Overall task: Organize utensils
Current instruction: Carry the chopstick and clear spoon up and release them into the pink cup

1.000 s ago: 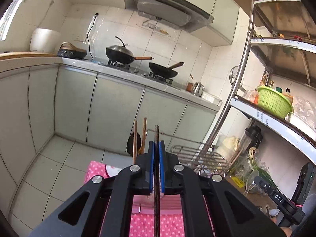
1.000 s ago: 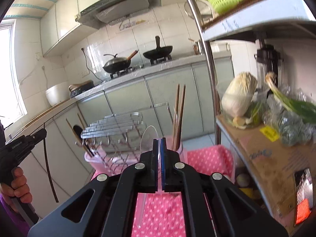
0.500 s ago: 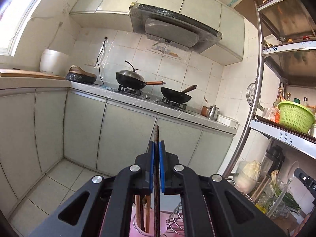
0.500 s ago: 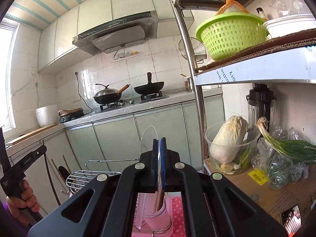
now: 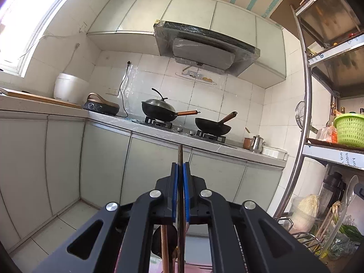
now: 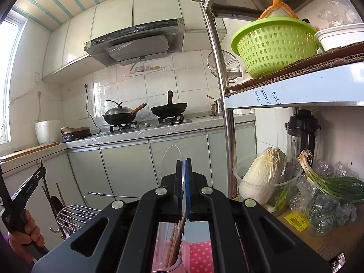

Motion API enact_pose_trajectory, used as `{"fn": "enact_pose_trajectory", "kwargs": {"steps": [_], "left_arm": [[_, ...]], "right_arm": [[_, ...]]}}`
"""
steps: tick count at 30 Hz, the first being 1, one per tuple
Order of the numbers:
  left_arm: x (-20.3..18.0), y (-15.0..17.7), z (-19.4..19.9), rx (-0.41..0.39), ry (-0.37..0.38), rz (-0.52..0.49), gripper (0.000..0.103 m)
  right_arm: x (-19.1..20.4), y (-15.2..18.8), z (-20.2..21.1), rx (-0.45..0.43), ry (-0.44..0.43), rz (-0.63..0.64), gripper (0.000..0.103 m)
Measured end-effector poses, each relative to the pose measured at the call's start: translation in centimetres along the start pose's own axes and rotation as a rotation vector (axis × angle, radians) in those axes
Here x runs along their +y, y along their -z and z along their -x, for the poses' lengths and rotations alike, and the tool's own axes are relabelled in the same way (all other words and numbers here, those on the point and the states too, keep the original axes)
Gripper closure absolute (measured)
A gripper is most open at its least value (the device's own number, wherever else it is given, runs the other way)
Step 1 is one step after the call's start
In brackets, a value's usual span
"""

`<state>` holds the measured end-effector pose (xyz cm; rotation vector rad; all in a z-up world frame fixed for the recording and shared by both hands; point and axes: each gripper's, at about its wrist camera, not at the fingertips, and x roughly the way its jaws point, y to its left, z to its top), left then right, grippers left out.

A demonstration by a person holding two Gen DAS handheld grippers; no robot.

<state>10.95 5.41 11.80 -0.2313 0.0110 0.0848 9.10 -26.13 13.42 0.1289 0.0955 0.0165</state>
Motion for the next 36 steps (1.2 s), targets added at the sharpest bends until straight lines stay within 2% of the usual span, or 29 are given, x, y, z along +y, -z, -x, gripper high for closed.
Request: {"fn": "enact_pose_trajectory", "kwargs": {"steps": [7,13,24,29,36], "left_arm": [[-0.1,1.4,0.1,-0.029,-0.005,-0.034,0.099],[0.2,2.9,0.9,0.017,0.006,-0.036,0.099],[2.3,4.2,1.7,0.169,0.064,0.068,0.099],[2.7,4.5,1.6,0.235,0.074,0.074,0.099],[3.5,5.7,1.3,0.350,0.109,0.135,0.098]], "right_arm": [[-0.1,1.1,-1.1,0.011,0.000,0.010,0.101],[-0.6,2.9,-1.5,0.060,-0.007,-0.012,0.101],[-1.4,5.6,-1.5,0.175,-0.021,-0.054,0.101],[-1.8,6.9,-2.2,0.233,-0.033,-0.078,0.101],[-1.2,8.1,-2.7,0.276,-0.043,-0.067,0.101]]}}
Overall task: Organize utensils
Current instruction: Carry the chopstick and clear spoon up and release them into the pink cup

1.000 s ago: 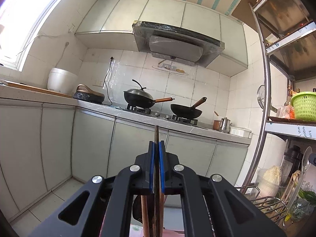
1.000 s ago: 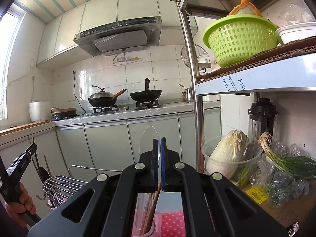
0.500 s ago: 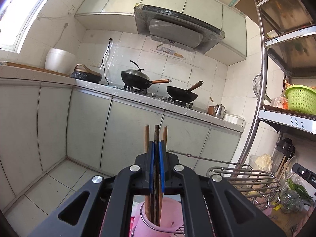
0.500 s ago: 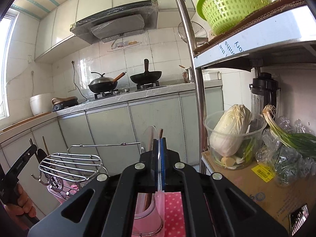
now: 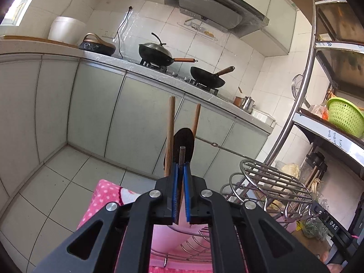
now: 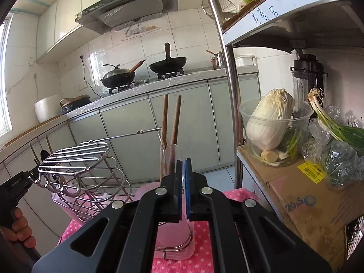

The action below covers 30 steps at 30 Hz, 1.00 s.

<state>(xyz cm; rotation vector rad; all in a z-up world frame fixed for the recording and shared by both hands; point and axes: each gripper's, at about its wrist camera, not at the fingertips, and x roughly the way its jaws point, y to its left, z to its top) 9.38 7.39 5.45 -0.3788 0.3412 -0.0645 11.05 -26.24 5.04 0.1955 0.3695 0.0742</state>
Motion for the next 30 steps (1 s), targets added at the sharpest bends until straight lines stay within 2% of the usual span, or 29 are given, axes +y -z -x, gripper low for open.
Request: {"fn": "enact_pose_trajectory", "kwargs": {"steps": [10,18,24,30], "left_arm": [[0.1,0.6,0.1,0.046,0.000,0.000,0.098],[0.0,1.3,-0.1,0.102,-0.006,-0.002,0.098],[-0.3,1.5,0.3,0.099,-0.007,-0.011,0.097],[-0.7,1.7,0.5,0.097,-0.021,-0.027,0.086]], "right_arm": [[0.3,1.1,-0.7,0.056,-0.010,0.001,0.100],[0.6,1.2,-0.3,0.065,-0.031,-0.005,0.100],[0.9,1.2,0.0,0.071,-0.043,-0.007,0.099],[0.8,1.1,-0.1,0.094,-0.065,-0.026,0.098]]}}
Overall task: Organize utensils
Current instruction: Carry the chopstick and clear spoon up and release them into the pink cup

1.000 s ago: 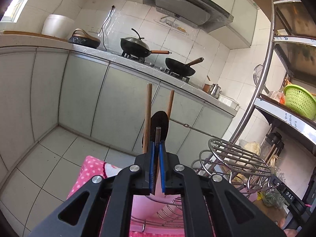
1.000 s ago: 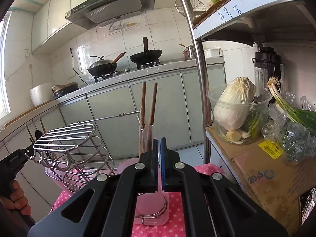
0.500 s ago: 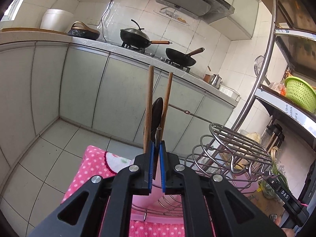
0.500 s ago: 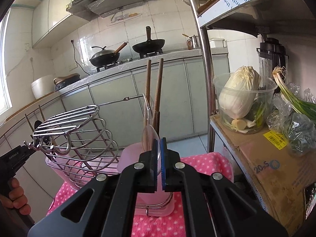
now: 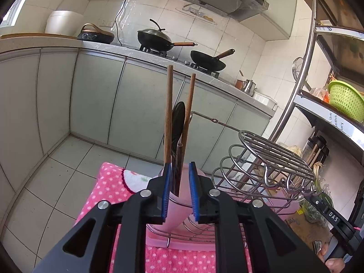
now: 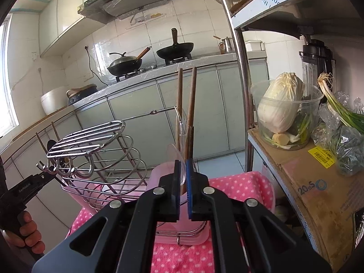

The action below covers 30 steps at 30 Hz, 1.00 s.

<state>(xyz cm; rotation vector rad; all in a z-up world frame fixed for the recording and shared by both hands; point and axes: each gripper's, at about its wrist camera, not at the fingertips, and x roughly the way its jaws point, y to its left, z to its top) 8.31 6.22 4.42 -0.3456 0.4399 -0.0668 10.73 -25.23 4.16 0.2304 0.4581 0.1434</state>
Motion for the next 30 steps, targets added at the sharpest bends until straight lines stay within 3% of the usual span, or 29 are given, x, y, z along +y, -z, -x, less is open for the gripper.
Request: {"fn": "enact_pose_trajectory", "kwargs": {"steps": [5,7,9,12,30], "left_arm": [[0.0,-0.1,-0.2,0.013,-0.003,0.011,0.075],[0.0,0.0,-0.3,0.019,-0.004,0.013,0.075],[-0.1,0.0,-0.3,0.021,-0.005,0.010,0.073],[-0.3,0.0,-0.4,0.018,-0.008,0.009,0.071],[-1.4,0.8,-0.7,0.040,-0.032,-0.027,0.060]], "right_arm": [[-0.1,0.2,-0.6,0.035,-0.012,-0.010,0.097],[-0.1,0.4,-0.7,0.039,-0.016,-0.010,0.092],[-0.2,0.6,-0.6,0.036,-0.019,-0.015,0.079],[-0.3,0.9,-0.5,0.037,-0.022,-0.017,0.074],[-0.2,2.0,-0.6,0.056,-0.041,-0.055,0.067]]}}
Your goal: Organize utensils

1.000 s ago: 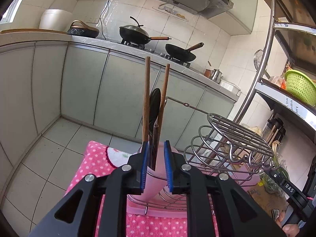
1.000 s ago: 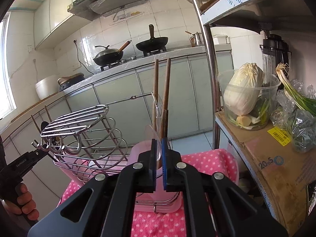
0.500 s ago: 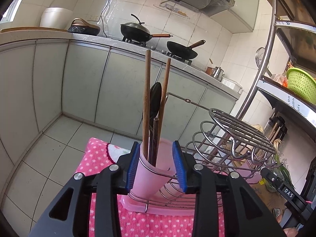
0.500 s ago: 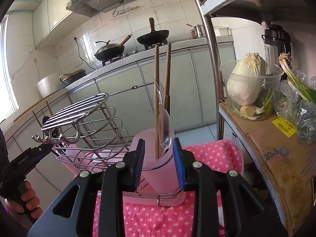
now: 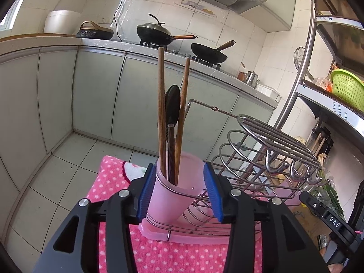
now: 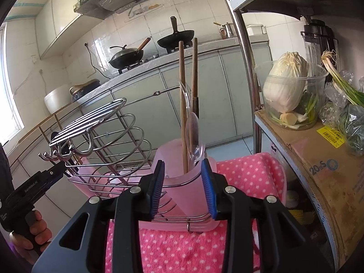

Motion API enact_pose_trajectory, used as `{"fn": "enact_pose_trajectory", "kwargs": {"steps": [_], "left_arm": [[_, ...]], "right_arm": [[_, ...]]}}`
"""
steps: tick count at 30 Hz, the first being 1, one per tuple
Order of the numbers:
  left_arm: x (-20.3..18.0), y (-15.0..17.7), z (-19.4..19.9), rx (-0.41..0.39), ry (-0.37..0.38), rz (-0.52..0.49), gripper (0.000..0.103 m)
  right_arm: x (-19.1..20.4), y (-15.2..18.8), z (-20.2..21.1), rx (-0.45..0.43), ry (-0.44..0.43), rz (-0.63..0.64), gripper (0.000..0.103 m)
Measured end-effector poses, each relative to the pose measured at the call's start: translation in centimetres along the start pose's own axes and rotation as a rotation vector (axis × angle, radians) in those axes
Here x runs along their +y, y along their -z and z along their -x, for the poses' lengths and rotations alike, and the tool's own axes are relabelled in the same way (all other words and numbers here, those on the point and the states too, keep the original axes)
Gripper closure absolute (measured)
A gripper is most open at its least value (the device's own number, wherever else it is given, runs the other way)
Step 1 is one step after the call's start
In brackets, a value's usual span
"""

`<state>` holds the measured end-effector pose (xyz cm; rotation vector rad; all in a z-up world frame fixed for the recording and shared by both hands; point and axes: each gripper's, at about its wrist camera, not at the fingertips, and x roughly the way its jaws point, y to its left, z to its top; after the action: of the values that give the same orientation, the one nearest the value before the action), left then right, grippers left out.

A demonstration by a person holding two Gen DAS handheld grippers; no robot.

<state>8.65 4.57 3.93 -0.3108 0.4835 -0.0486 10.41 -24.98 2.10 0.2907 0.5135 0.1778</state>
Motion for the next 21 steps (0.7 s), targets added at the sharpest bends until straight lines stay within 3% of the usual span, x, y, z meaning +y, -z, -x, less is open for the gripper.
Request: {"fn": "enact_pose_trajectory", "kwargs": {"steps": [21], "left_arm": [[-0.68,0.90,-0.76,0.056,-0.040,-0.038,0.052]], "right_arm": [[0.23,0.46,0.44,-0.014,0.039,0.028,0.062]]}}
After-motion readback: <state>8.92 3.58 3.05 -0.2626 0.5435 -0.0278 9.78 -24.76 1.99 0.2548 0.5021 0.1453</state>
